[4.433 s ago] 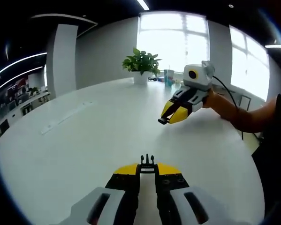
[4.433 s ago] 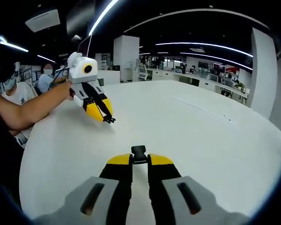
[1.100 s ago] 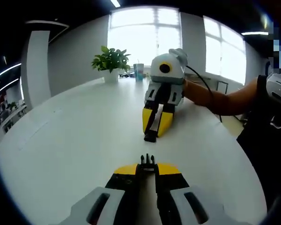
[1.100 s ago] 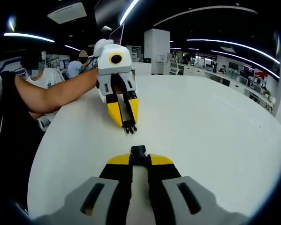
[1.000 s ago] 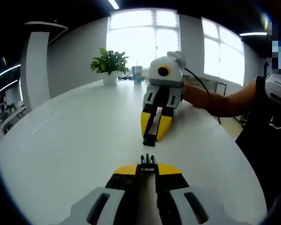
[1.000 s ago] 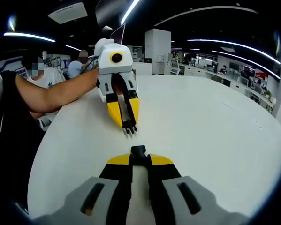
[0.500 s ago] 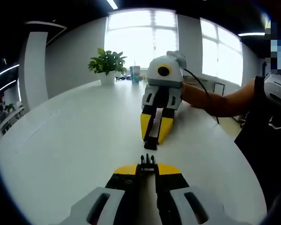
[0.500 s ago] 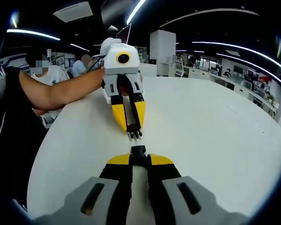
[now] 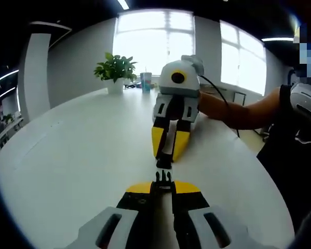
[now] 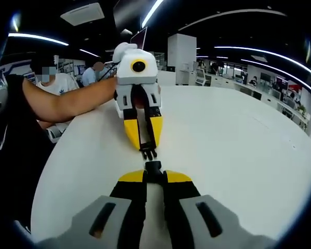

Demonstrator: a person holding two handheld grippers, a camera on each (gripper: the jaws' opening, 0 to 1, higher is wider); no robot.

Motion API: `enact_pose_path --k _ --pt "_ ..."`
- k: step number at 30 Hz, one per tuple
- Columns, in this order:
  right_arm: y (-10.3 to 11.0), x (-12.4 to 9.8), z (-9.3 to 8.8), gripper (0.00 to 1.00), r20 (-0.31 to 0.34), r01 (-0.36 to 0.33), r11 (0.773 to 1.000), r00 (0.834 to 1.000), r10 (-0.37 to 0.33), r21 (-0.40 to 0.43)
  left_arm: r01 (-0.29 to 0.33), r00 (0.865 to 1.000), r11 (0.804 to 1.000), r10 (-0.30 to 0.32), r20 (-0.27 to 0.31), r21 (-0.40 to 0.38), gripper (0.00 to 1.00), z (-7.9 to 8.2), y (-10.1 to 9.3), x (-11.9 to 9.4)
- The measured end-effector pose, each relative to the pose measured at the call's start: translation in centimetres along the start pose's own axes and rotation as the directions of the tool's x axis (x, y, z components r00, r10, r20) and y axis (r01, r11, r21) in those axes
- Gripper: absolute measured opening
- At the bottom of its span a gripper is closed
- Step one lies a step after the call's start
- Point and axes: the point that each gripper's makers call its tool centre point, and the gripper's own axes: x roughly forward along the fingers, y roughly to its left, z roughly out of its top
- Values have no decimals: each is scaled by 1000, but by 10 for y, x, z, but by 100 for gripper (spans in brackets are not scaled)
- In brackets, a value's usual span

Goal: Snap the two parts of the plastic buckle together until the buckle closes and remains connected.

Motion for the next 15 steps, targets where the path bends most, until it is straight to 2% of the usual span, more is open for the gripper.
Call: enact_pose_path --k 15 --pt "1 2 1 10 1 -15 1000 1000 15 -6 22 1000 1000 -22 9 8 10 2 -4 1"
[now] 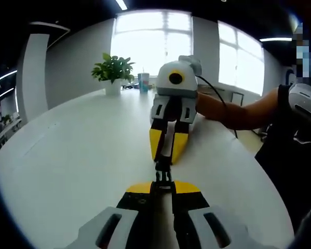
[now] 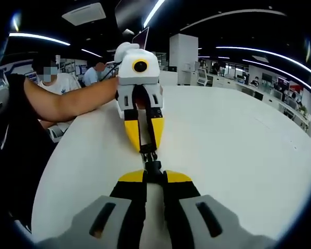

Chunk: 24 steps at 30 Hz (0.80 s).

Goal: Snap the two parts of the plastic buckle together until the buckle closes and remains connected.

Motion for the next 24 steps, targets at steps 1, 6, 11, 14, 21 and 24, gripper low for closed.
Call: enact_pose_path --k 1,6,11,14,21,24 --pt "1 0 0 10 -1 -2 1000 1000 2 1 1 1000 1000 -1 0 0 10 0 0 0" --pt "6 1 0 10 0 -16 1000 1000 16 2 10 1000 1000 -10 -3 0 10 0 -2 1" --pt "6 1 0 10 1 -21 1000 1000 21 3 16 1000 1000 -16 -1 -1 10 -1 -3 1" --pt "7 1 0 10 1 -23 1000 1000 23 0 18 1000 1000 -18 3 -1 10 0 -3 0" --pt "11 2 1 10 2 -29 1000 1000 29 -4 21 1000 1000 -21 -4 6 10 0 -9 1" --pt "13 1 1 10 3 -29 1000 1000 29 -3 25 1000 1000 -25 -2 6 10 0 -16 2"
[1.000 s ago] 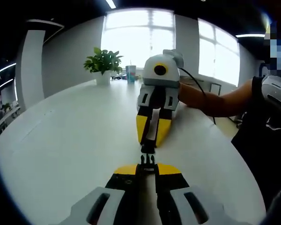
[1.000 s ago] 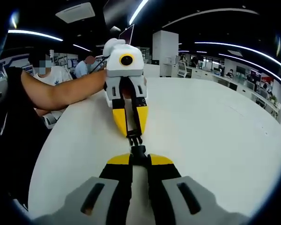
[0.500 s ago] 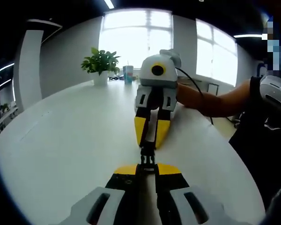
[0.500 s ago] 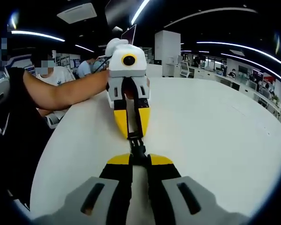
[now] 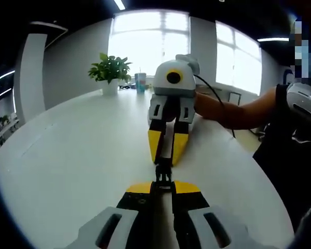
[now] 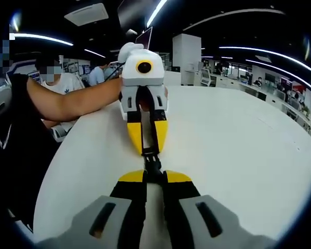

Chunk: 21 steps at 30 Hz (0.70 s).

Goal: Snap the two parts of the plastic buckle together until the buckle closes and remains connected.

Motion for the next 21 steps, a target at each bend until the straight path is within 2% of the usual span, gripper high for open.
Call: enact_pose_path --k 21 --pt "1 2 2 10 4 -13 1000 1000 13 -15 20 1000 1000 -20 13 13 10 5 -9 7"
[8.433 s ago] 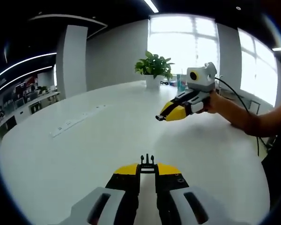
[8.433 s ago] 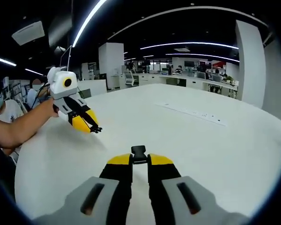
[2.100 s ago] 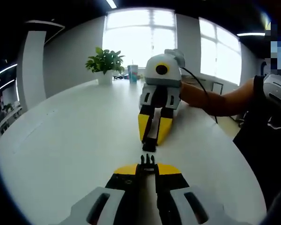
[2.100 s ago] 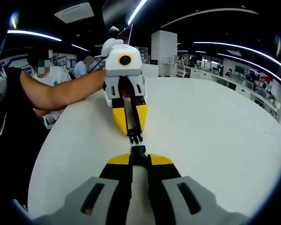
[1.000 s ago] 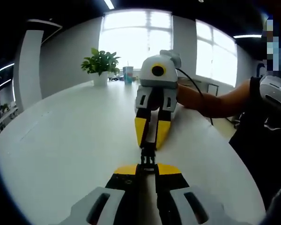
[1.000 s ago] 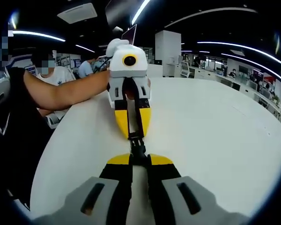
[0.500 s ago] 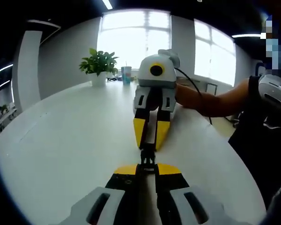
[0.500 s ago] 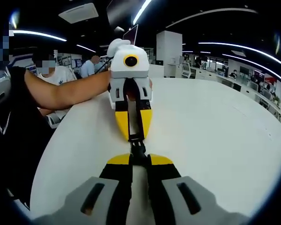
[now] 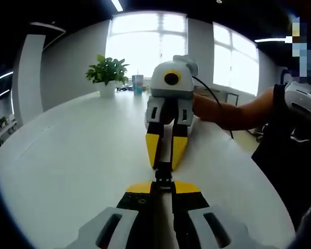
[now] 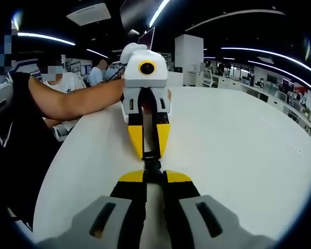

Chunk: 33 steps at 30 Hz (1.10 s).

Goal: Snap the two parts of the plastic buckle together until the buckle closes and remains connected.

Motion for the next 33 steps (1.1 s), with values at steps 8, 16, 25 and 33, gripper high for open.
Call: enact_pose_path --k 8,16,25,33 --pt "-5 -2 0 9 15 11 1000 1000 -11 -16 -16 1000 1000 16 -13 4 9 1 14 -3" --pt "-7 -3 0 8 10 24 1000 1000 -24 -8 -31 999 1000 31 -18 -6 8 1 23 -2" --pt "-3 -3 -1 8 18 -15 1000 1000 15 -15 3 1000 1000 -3 -1 -5 7 1 26 -2" --pt "1 3 4 8 33 -37 998 999 38 -47 23 1000 999 -22 -18 32 7 4 13 10"
